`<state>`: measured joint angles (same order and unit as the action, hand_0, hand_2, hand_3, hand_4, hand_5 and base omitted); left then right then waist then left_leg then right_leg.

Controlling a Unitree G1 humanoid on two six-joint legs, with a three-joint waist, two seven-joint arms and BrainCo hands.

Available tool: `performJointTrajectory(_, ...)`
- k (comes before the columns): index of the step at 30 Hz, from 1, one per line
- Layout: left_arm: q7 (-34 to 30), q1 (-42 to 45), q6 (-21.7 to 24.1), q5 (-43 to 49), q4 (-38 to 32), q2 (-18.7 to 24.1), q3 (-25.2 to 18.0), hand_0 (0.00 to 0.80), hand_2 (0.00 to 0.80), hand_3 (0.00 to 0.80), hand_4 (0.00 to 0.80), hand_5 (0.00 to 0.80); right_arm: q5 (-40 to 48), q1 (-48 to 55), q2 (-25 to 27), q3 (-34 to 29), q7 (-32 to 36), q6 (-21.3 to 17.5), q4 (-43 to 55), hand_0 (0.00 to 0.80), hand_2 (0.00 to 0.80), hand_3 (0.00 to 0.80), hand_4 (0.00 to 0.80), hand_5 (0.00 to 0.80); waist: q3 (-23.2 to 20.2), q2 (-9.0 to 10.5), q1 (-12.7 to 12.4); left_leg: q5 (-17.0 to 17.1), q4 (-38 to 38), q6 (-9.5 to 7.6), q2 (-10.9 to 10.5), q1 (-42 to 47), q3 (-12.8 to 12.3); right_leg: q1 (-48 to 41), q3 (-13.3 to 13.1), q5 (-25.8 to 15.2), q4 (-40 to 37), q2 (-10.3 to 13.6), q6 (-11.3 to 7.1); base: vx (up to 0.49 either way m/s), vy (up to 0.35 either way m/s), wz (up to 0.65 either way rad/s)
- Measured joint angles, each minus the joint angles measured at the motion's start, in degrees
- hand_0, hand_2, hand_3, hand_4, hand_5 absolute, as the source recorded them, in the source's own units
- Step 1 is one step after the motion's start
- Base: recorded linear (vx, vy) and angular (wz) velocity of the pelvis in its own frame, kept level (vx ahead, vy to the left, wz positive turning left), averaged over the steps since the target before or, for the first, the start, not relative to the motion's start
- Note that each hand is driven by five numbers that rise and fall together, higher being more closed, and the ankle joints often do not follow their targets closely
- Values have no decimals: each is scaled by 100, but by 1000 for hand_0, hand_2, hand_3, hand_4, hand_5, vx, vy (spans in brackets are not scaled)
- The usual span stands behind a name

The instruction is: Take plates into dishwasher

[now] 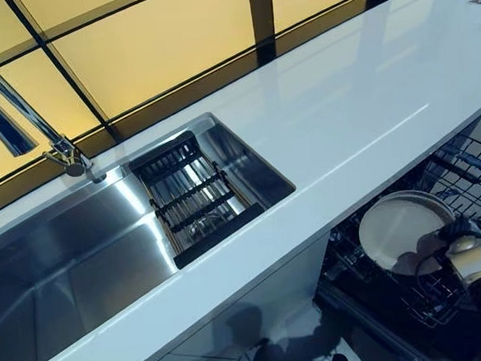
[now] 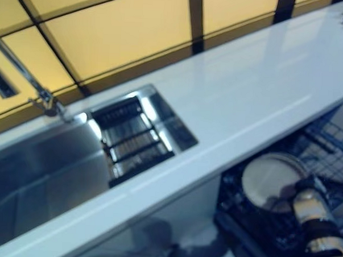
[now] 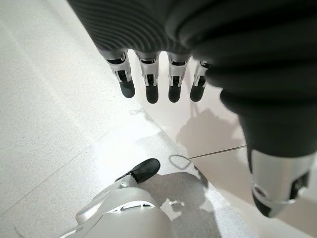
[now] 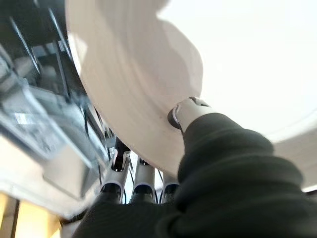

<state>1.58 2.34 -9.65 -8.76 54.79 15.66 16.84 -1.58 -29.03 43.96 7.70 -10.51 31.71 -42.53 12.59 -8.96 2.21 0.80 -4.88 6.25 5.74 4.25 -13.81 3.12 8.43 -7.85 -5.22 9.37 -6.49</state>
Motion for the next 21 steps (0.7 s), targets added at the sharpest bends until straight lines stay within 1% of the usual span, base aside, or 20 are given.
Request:
performJointTrajectory(5,-1,59,-37,0,-11,-1,16,0,0,0,0,0,1,-1,-12,-2,-2,71,-25,800,800,800,800,800,-2,-3,-11,1,1,0,1,-1,6,-3,5,0,0,1,0,0,0,0)
performJointTrajectory(14,-54,63,-8,0,-15,0,14,0,0,0,0,0,25,4,14,-15,-126,85,-33,800,800,800,800,800,-9,-4,2,3,2,-2,7,16,25,-35,20,-2,2,4,-1,4,-3,0)
performJointTrajectory(18,-55,90,-16,0,-34,1,14,0,0,0,0,0,63,13,312,-41,-162,81,-33,800,800,800,800,800,-10,7,-7,3,3,-2,-10,19,34,-45,15,-2,6,2,-2,15,-18,1)
performJointTrajectory(21,-51,118,-79,-1,-150,23,13,0,0,0,0,0,54,148,731,-269,-206,73,17,800,800,800,800,800,12,71,11,4,3,-1,-10,21,27,-44,2,-5,27,-7,-2,0,0,0)
